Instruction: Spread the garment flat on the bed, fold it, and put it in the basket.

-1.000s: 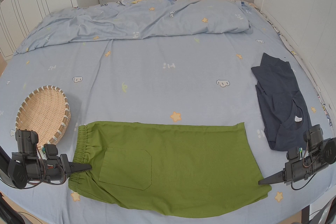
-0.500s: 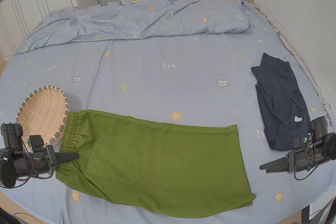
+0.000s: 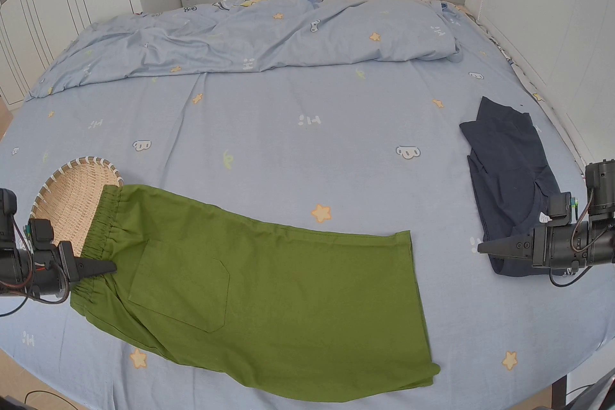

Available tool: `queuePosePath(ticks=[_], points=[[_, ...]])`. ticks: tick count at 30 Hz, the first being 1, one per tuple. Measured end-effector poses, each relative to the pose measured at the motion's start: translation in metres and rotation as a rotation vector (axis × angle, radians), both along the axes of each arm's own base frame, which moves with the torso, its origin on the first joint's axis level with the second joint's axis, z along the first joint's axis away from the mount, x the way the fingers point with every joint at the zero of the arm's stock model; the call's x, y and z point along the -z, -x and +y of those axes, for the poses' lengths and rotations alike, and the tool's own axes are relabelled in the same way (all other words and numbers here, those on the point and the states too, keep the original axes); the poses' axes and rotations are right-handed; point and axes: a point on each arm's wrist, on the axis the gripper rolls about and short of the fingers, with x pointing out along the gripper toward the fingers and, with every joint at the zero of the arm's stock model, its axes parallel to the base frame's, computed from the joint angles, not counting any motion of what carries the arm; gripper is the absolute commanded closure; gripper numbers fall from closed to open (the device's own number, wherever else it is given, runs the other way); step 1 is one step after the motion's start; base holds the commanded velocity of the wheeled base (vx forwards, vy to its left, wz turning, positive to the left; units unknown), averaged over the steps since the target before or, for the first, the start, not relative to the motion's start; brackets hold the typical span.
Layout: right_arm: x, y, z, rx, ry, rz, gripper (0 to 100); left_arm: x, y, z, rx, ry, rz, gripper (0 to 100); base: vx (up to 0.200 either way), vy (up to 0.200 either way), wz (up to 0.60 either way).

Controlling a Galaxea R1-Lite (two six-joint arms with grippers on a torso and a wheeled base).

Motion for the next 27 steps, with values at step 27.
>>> queuePosePath(ticks=[27], points=[[-0.022, 0.008, 0.014, -0.027, 0.013, -0.073, 0, -0.113, 0.023, -0.145, 0.545, -0.305, -0.293, 100, 0.000, 0.000, 0.00]])
